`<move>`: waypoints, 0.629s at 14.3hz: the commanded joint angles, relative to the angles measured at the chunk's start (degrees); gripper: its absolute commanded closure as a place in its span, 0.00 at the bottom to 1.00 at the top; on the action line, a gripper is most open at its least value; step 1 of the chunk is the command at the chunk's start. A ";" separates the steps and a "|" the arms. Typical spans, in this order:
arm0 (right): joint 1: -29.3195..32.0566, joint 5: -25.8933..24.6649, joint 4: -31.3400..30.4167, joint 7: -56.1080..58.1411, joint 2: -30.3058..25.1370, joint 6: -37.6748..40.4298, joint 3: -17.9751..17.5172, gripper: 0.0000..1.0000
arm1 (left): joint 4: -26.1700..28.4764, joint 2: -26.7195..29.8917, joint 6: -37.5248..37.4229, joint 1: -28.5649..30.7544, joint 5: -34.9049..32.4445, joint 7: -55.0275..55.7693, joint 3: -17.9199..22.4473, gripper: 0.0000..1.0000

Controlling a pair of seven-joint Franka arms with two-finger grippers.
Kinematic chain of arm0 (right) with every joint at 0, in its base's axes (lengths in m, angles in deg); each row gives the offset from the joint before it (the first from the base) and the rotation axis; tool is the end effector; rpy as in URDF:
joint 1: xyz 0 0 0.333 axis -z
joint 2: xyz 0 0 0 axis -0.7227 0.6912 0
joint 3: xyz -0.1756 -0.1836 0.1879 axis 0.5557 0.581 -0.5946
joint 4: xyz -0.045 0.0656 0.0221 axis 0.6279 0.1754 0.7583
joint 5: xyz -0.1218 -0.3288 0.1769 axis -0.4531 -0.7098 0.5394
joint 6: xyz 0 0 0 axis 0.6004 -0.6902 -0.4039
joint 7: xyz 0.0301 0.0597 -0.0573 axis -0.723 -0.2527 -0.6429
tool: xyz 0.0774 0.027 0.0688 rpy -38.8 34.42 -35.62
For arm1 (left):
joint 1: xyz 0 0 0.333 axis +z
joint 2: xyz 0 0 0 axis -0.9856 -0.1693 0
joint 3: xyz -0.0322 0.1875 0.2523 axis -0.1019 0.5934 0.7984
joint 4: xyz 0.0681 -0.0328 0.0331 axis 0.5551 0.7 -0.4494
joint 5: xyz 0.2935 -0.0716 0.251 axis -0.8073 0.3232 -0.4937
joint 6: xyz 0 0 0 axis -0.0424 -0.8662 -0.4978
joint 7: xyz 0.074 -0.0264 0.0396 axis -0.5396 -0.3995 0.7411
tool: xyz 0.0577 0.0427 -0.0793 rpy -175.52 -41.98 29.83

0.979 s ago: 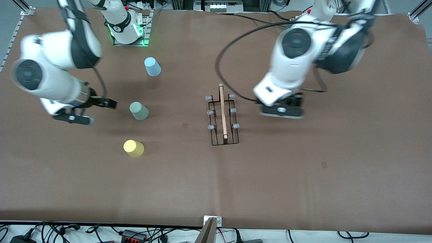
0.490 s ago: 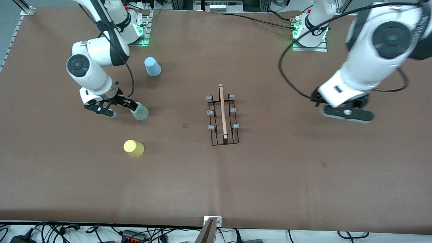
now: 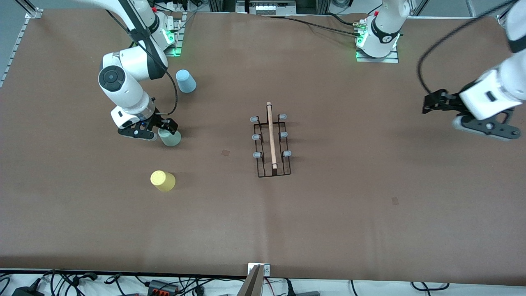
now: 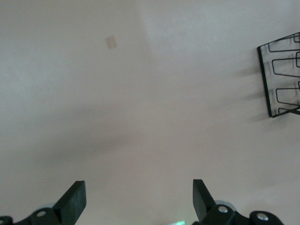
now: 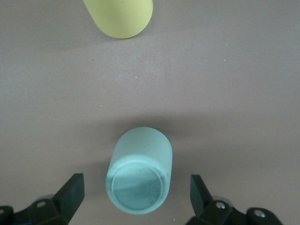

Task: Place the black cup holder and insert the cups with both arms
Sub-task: 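Grasp the teal cup with the right gripper while the left arm withdraws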

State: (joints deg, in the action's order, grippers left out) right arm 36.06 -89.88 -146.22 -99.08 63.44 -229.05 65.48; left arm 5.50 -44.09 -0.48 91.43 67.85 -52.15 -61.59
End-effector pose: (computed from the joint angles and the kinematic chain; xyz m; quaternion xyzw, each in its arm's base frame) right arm 0.4915 0.1361 0.2535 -0.9978 0.0634 -0.0194 0.0012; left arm 0.5790 -0.0177 0.5624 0.9913 -0.0990 -0.0796 0.0351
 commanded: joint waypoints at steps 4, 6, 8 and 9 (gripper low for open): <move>0.19 -1.02 -0.68 1.88 2.47 -2.72 0.00 0.00 | 7.69 9.23 9.06 -16.43 1.09 -0.15 18.74 0.00; 0.10 -1.02 -0.77 1.88 2.65 -2.81 0.00 0.00 | 10.27 11.64 9.77 -16.36 1.00 -0.15 18.85 0.00; 0.19 -1.02 -0.77 1.88 2.91 -2.81 0.00 0.00 | 9.92 12.08 10.12 -15.48 -1.89 -0.32 17.54 0.00; 0.19 -1.02 -0.77 1.88 3.00 -2.81 0.00 0.01 | 10.01 12.34 9.95 -15.31 -2.34 0.02 16.14 0.00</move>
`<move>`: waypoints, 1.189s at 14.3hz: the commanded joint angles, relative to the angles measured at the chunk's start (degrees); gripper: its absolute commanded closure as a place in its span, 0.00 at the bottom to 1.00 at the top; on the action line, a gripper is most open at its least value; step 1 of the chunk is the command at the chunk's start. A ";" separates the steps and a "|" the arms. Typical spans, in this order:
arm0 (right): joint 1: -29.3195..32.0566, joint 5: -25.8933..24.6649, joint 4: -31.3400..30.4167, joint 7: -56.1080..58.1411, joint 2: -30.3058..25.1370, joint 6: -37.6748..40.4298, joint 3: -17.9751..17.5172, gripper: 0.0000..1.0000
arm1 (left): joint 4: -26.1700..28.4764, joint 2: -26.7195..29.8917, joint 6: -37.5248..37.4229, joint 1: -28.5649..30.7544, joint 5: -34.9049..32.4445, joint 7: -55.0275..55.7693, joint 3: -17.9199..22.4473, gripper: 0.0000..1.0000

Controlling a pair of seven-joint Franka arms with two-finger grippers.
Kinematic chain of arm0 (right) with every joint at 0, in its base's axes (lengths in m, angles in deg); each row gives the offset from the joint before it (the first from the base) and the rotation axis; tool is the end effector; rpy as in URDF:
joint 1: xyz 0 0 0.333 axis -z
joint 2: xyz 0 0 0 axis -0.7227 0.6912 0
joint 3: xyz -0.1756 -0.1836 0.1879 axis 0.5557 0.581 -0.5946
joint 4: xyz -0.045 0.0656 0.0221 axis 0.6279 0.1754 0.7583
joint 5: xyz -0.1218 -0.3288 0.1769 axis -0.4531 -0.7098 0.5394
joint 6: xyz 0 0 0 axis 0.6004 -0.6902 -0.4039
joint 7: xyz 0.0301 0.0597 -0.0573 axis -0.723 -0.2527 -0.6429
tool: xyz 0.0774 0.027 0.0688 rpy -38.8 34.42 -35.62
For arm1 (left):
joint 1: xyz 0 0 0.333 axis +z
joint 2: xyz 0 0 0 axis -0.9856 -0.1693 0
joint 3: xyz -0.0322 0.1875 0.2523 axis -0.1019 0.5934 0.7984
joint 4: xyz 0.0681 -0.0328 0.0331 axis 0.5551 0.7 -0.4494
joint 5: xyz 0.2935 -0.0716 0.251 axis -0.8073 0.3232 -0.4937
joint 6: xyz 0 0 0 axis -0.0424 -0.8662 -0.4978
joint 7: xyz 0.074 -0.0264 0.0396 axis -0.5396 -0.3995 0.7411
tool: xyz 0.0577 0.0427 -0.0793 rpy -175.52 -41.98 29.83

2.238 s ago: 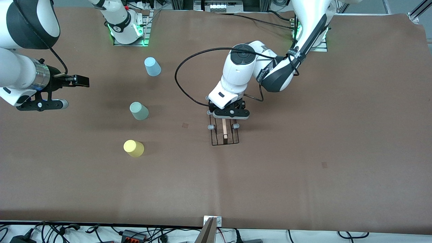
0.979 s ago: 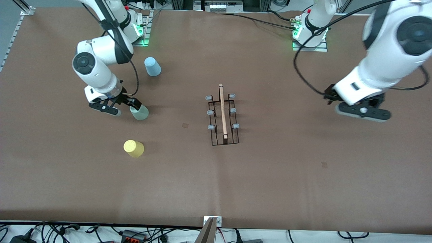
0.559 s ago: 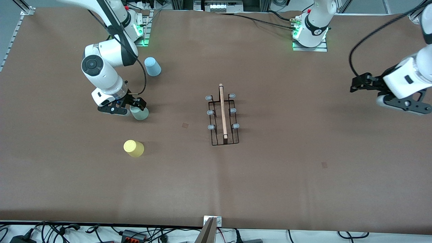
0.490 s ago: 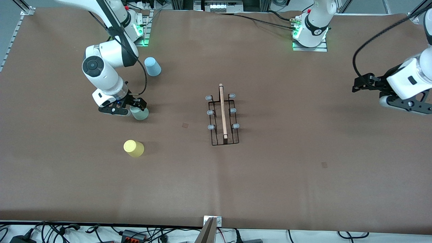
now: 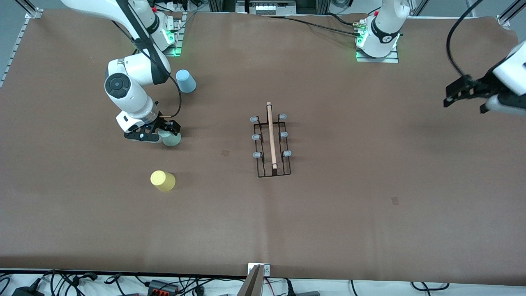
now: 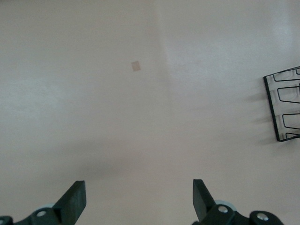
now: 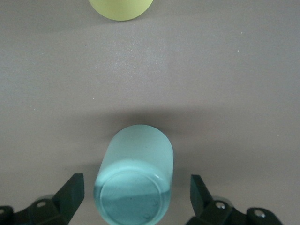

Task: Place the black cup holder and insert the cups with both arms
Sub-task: 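Grasp the teal cup with the right gripper while the left arm withdraws, then carry the teal cup over the holder and lower it onto a peg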

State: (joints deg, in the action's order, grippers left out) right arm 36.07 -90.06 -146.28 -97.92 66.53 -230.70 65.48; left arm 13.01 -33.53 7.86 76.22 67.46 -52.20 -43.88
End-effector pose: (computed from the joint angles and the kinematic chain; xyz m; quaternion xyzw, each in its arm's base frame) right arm 0.4891 0.1360 0.2284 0.9986 -0.0519 0.0064 0.0010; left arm 0.5419 0.0021 0.6141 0.9968 -0.0772 0.0171 0.0134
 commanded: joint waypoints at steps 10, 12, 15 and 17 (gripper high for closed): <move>-2.08 -0.39 0.87 -4.17 -7.37 7.68 -0.35 0.80 | -0.14 -0.24 0.29 1.57 -0.81 3.24 -2.81 0.00; -4.90 -0.13 1.57 -17.13 -10.71 10.61 -3.93 0.80 | -0.23 -0.15 0.29 1.66 -1.42 3.76 -4.30 0.00; -5.61 0.22 9.89 -36.05 -10.73 18.66 -11.76 0.80 | -0.31 -0.24 0.38 1.66 -1.42 3.68 -4.56 0.00; -6.57 2.67 18.50 -45.90 -8.19 25.09 -14.75 0.80 | -0.31 -0.24 0.38 1.66 -1.42 3.77 -5.18 0.00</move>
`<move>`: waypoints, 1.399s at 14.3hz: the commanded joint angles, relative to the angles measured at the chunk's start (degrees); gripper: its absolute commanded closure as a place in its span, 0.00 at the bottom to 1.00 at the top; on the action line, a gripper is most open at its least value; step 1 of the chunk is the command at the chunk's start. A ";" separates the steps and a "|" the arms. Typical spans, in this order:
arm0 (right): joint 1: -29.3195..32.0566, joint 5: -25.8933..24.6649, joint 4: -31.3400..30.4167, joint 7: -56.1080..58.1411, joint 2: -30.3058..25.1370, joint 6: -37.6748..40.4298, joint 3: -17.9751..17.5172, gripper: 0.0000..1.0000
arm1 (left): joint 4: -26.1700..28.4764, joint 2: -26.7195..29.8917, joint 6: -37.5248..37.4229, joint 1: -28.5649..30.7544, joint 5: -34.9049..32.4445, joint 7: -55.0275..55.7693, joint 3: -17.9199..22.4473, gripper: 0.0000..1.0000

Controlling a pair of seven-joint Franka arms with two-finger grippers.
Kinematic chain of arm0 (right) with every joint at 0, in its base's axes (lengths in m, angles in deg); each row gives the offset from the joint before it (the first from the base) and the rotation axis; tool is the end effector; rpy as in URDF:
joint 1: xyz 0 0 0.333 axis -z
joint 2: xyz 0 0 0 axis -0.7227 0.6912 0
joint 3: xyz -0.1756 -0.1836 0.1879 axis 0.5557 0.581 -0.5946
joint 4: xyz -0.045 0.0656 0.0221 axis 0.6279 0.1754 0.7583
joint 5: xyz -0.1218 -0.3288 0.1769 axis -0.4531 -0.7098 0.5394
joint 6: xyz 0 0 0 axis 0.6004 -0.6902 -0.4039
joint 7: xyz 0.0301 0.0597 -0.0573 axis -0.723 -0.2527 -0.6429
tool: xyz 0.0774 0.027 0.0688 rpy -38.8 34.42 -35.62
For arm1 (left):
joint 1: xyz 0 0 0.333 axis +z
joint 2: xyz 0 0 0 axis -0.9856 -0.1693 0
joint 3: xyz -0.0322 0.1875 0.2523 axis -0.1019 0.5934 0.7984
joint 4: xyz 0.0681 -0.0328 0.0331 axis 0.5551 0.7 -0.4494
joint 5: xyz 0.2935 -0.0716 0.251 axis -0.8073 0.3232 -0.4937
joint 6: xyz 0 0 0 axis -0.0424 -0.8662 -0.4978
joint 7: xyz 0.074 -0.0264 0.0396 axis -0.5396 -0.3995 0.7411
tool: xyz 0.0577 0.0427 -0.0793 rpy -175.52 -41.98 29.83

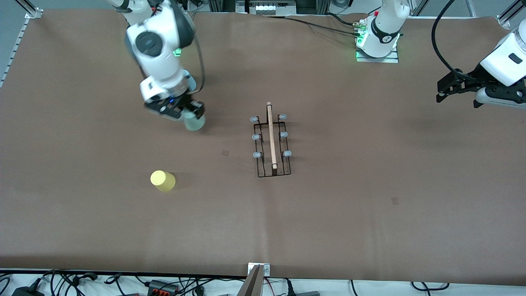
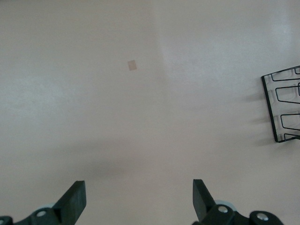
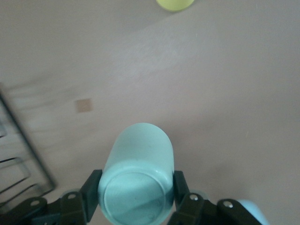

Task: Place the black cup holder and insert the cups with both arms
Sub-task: 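Carry the teal cup over the holder and lower it onto a peg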

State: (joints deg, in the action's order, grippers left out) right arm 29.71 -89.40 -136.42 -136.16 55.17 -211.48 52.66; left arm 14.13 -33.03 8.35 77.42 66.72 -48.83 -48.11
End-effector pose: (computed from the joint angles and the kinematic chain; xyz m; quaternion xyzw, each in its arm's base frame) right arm 0.4438 0.3032 0.3722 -0.9741 0.2247 -0.0237 0.0100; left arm 0.5388 -0.0263 0.6103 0.9971 -0.0746 0.0150 0.0057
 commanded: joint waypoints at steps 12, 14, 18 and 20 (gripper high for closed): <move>-6.81 7.74 15.28 -26.87 12.93 -7.56 -5.72 0.80 | -1.43 -0.73 -0.20 0.99 -0.51 0.40 -0.86 0.00; -6.82 7.65 14.84 -26.87 13.38 -7.12 -5.72 0.80 | -1.34 -0.73 -0.29 1.25 -0.51 0.31 -0.86 0.00; -6.73 7.56 14.40 -25.90 13.38 -7.03 -5.72 0.80 | -1.34 -0.73 -1.61 1.34 -0.51 0.31 -0.69 0.00; -6.55 6.25 14.40 -25.82 14.17 -7.20 -5.72 0.80 | -1.34 -0.73 -1.61 1.34 -0.51 0.31 -0.69 0.00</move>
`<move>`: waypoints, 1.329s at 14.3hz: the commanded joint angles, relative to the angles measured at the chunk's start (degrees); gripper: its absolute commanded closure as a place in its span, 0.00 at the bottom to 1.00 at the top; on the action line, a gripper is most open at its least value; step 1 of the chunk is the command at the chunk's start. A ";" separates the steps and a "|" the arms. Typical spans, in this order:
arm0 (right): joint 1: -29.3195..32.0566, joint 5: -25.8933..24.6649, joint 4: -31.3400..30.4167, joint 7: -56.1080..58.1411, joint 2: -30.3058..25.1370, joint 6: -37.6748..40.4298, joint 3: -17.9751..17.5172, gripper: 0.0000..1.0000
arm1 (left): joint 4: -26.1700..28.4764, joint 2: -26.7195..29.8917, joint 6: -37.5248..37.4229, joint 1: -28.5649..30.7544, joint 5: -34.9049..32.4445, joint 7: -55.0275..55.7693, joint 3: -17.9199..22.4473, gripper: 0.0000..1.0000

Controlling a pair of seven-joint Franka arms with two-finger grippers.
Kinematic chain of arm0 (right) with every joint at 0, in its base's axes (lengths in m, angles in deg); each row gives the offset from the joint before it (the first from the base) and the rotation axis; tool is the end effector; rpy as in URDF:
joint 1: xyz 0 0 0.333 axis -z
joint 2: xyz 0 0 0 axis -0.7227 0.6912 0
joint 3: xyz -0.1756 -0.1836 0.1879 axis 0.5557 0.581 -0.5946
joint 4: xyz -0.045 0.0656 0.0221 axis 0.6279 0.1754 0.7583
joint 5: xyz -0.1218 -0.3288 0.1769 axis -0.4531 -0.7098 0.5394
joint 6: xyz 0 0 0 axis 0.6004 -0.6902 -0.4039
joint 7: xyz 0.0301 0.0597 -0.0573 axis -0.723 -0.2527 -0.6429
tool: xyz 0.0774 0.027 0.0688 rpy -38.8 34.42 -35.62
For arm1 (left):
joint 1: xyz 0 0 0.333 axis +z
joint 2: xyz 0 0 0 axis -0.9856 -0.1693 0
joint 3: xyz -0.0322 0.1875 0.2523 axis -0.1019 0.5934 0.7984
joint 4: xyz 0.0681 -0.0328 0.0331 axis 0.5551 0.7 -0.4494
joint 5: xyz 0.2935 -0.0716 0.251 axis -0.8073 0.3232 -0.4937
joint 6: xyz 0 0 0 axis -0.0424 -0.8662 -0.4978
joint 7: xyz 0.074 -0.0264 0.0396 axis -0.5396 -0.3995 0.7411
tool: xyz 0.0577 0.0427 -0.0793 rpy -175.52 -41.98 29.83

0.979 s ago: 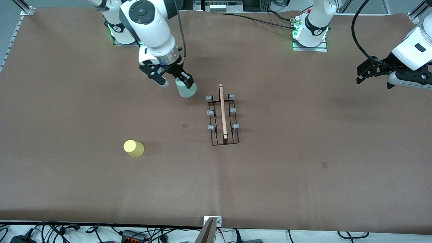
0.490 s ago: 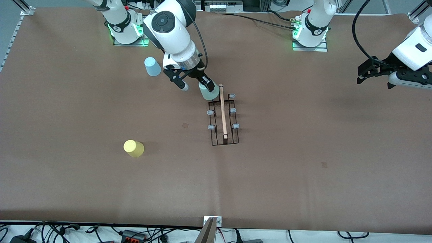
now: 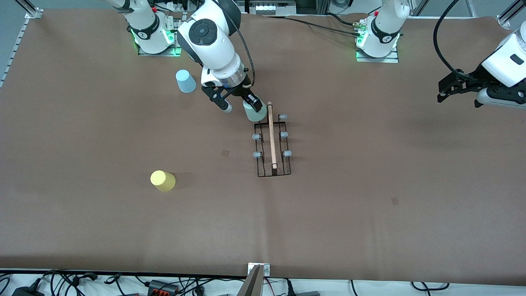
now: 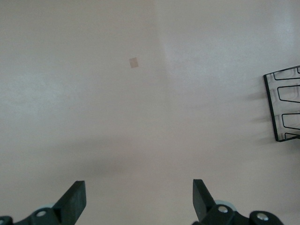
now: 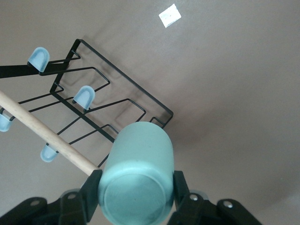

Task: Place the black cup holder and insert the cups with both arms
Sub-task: 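Carry the teal cup over the holder and lower it onto a peg, then open the right gripper and move it to the yellow cup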

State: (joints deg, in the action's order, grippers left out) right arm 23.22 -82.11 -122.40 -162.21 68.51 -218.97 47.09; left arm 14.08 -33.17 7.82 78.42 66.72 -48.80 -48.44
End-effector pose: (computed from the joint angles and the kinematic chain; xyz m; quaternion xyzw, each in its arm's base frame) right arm 0.4363 0.4438 0.3731 -0.9120 0.3883 0.0367 0.1269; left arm 0.5389 -0.0201 0.6086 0.9976 -0.0685 0.0097 0.0056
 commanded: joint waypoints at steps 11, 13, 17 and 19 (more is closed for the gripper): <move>8.97 -3.51 3.98 11.77 -1.09 5.38 0.55 0.00 | -1.29 -0.60 -1.08 0.33 -0.51 0.37 -0.45 0.00; 15.02 -3.51 3.80 27.94 -1.37 6.36 0.55 0.00 | -1.29 -0.51 -1.16 0.33 -0.51 0.28 -0.45 0.00; 20.67 -3.51 3.19 55.72 -0.49 10.58 6.59 0.00 | -1.29 -0.60 -1.16 0.25 -0.51 0.37 -0.45 0.00; 20.68 -3.51 3.19 64.71 2.04 10.49 9.94 0.00 | -1.29 -0.60 -1.16 0.25 -0.51 0.37 -0.45 0.00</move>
State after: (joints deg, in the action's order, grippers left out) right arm 44.16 -85.38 -118.99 -105.11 68.73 -208.71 55.14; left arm 14.08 -33.19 7.70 78.42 66.72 -48.80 -48.47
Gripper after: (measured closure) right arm 0.000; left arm 0.000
